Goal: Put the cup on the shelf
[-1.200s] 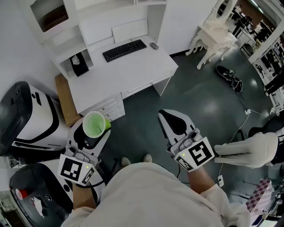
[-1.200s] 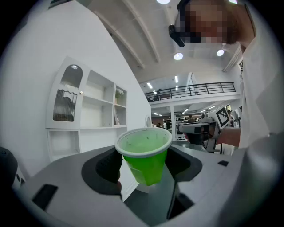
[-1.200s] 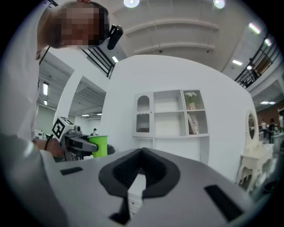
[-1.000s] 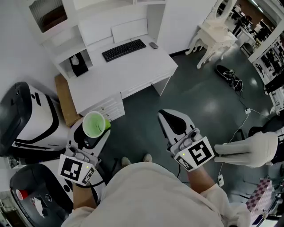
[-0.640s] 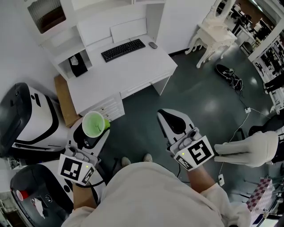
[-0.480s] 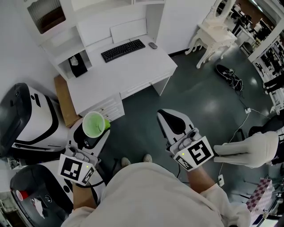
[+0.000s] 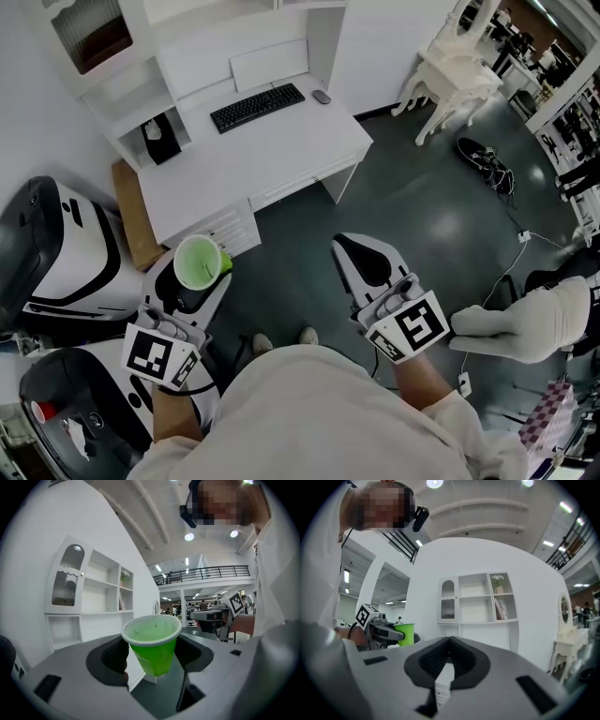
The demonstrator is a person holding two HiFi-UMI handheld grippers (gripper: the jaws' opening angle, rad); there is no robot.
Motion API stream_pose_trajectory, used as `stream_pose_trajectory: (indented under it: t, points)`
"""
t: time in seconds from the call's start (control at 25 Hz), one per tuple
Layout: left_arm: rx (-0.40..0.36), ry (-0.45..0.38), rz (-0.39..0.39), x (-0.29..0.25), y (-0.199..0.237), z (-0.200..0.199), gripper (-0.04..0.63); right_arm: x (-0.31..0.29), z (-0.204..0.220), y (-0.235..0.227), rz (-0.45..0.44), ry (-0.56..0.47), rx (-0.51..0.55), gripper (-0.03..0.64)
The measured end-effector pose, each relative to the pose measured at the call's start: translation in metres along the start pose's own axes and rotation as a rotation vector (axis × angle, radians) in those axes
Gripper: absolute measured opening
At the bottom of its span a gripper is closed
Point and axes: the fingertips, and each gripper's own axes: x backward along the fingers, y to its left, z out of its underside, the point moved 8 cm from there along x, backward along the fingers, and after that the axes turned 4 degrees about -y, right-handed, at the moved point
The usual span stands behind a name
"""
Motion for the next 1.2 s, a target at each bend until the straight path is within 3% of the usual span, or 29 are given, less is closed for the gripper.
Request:
stream_pose_trajectory:
  t: [0.68, 0.92, 1.2]
  points:
    - [-0.003, 0.000, -0.103, -0.055, -0.027, -0.004, 0.305, 0.017, 0.017, -0.069, -0.086, 0.014, -0.014, 0.005]
    - [-0.005, -0.010, -0.099, -0.083, -0.001, 0.000, 0.305, -0.014, 0.022, -0.092, -0.078, 0.017, -0.011, 0.005]
    - [0.006, -0.040, -0.062, -0.137, 0.068, 0.006, 0.305, -0.085, 0.025, -0.122, -0.046, 0.029, 0.019, 0.004]
